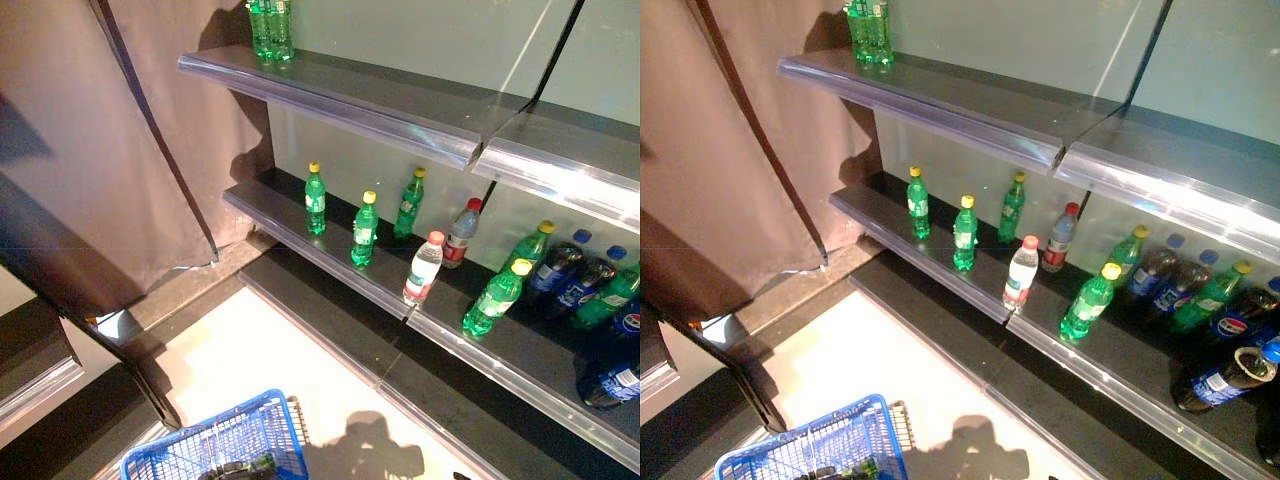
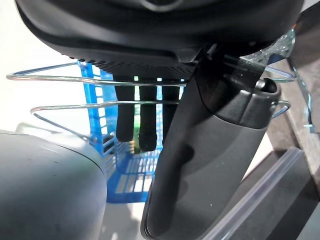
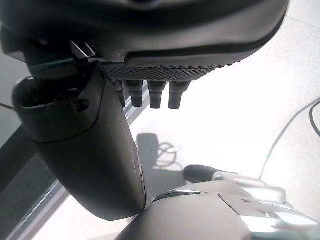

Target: Pick up the drink and place into the basket.

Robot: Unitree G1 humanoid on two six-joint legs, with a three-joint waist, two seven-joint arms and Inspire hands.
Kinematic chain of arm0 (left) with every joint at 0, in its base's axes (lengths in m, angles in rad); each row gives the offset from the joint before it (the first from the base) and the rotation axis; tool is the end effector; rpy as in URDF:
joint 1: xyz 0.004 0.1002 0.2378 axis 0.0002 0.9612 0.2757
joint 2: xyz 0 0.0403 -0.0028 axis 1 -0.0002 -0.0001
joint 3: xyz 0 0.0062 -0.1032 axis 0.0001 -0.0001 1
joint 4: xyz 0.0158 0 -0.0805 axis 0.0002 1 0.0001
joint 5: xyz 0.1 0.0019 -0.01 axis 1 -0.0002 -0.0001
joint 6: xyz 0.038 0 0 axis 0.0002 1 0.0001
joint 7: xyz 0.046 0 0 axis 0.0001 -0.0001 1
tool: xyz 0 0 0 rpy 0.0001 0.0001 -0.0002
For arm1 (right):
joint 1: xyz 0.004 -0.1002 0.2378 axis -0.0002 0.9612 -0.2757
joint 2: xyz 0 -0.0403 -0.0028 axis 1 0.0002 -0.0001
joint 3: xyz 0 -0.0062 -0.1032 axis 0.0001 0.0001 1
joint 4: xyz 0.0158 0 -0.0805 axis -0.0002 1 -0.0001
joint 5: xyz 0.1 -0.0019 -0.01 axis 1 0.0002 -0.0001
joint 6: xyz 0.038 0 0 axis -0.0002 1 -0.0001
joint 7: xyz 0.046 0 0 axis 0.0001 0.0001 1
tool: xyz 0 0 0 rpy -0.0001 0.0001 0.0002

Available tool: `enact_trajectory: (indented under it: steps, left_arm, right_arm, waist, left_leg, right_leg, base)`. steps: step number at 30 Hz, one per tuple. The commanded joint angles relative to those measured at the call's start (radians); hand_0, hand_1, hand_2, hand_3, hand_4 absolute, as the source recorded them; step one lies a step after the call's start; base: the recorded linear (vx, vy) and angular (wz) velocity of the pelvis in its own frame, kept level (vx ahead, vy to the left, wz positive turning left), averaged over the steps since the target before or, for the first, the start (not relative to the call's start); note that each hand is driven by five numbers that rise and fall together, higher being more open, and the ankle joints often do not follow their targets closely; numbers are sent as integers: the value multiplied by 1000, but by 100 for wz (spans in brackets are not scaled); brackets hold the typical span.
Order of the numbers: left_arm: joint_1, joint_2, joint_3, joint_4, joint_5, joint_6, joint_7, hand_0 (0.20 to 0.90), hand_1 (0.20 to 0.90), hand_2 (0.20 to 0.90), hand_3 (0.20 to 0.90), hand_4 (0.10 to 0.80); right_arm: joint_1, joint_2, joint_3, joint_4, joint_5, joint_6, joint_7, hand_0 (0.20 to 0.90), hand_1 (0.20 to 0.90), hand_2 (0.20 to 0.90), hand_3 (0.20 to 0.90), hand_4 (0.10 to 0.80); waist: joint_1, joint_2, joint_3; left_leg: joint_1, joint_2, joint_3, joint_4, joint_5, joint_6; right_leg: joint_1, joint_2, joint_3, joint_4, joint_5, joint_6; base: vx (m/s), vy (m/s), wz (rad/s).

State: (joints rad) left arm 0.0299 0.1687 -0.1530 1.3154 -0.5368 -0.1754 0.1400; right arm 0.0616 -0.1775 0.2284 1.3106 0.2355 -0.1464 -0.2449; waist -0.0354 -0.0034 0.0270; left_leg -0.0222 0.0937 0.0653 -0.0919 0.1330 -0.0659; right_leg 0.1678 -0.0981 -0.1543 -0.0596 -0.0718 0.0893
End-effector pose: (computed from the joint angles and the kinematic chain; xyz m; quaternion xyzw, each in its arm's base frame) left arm 0.0521 0.2048 -0.1227 -0.0468 0.5381 0.2237 0.8113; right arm 0.0398 -0.2014 -0.1247 -0.1155 0.5667 -0.1370 0.8042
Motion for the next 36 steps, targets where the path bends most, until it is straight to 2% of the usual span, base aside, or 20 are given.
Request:
enact_trajectory:
  steps: [1,5,24,33,36]
  left_arm:
    - [-49,-16,-45,-2,32,-33,-7,300,300,300,200,100]
    - [-44,-17,-47,-11,16,-62,-30,300,300,300,200,100]
    - [-34,-16,-46,-4,34,-67,-37,300,300,300,200,100]
    - [-24,-11,-48,-16,69,-55,-41,300,300,300,200,100]
    - [-15,-1,-57,-40,75,-47,-40,300,300,300,200,100]
  right_arm:
    - [-63,5,8,9,26,-7,11,900,900,900,900,800]
    - [-65,1,3,12,23,-18,11,900,900,900,900,800]
    - [-65,-7,-6,37,-19,-80,-39,900,900,900,900,800]
    - [-87,-22,34,-19,-111,-190,-51,900,900,900,900,800]
    - [-97,-37,64,-105,-88,-228,1,900,900,900,900,800]
  waist:
    - [26,3,67]
    - [28,5,66]
    - [28,12,60]
    - [42,10,53]
    - [48,4,53]
  left_leg:
    - [88,26,1,5,-110,3]
    - [89,29,1,5,-108,0]
    - [100,39,9,5,-106,-6]
    - [109,40,7,5,-108,-11]
    - [106,40,4,5,-107,-10]
  right_leg:
    - [-91,-54,8,-28,140,17]
    - [-89,-53,3,-28,139,16]
    - [-75,-55,-12,-28,133,14]
    - [-64,-59,-30,-28,131,17]
    - [-65,-58,-33,-28,132,17]
  base:
    - [0,0,0]
    - [0,0,0]
    - [0,0,0]
    - [0,0,0]
    - [0,0,0]
